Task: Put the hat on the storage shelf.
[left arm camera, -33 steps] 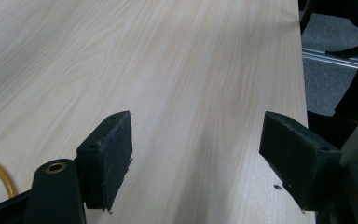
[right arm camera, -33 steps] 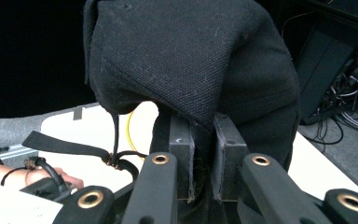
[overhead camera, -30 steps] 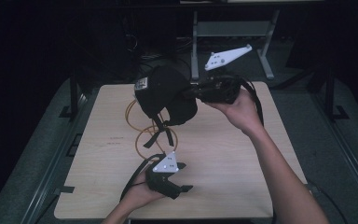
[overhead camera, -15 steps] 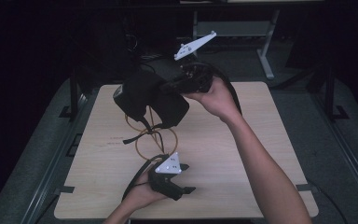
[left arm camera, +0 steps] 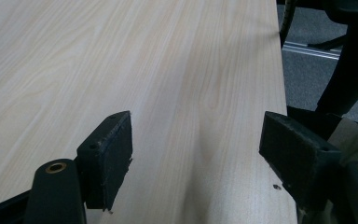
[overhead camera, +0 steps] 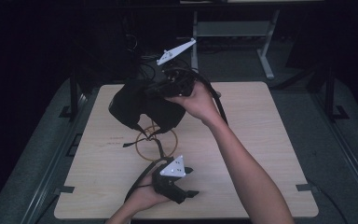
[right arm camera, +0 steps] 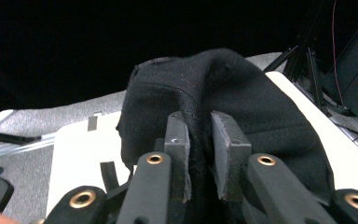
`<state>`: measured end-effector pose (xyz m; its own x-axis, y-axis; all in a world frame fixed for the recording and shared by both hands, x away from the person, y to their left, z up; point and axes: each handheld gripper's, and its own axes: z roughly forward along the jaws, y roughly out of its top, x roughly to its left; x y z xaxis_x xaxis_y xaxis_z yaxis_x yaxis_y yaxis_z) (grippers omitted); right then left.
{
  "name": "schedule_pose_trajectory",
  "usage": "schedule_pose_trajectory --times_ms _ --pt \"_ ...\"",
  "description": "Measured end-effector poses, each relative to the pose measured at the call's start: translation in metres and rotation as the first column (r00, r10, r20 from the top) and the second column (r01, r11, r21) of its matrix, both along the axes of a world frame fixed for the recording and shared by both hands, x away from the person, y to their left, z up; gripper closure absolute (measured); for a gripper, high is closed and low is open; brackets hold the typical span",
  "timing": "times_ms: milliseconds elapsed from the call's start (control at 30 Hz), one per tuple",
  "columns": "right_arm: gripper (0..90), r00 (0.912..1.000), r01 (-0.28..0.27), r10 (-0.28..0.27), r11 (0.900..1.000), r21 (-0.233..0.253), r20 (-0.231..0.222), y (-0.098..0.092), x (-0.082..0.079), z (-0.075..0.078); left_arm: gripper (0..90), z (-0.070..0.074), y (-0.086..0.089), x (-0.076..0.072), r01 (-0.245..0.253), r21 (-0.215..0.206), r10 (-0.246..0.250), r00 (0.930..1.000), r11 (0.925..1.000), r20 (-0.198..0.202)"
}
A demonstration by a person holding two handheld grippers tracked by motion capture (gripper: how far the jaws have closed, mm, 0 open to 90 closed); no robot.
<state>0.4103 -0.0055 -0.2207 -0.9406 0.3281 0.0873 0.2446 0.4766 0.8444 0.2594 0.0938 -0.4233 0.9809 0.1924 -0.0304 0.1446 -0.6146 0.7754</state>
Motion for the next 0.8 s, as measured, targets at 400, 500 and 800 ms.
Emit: schedule_pose_trajectory --times_ms 400,500,800 --pt "41.9 0.9992 0.035 -0.035 0.999 0.010 -0.019 0.000 0.003 -0.013 25.0 -0.003 -0.006 -0.003 0.009 0.004 -0.009 0.9999 0.9999 -0.010" --pt "39.8 0.9990 0.041 -0.041 0.999 0.020 -0.021 -0.007 0.003 -0.016 25.0 -0.003 -0.006 -0.001 0.010 -0.002 -0.010 1.0000 1.0000 -0.002" --pt "36.4 0.9978 0.059 -0.058 0.998 0.037 -0.032 -0.029 0.002 -0.022 24.8 -0.001 0.000 0.003 -0.030 -0.035 0.030 0.9995 0.9990 0.003"
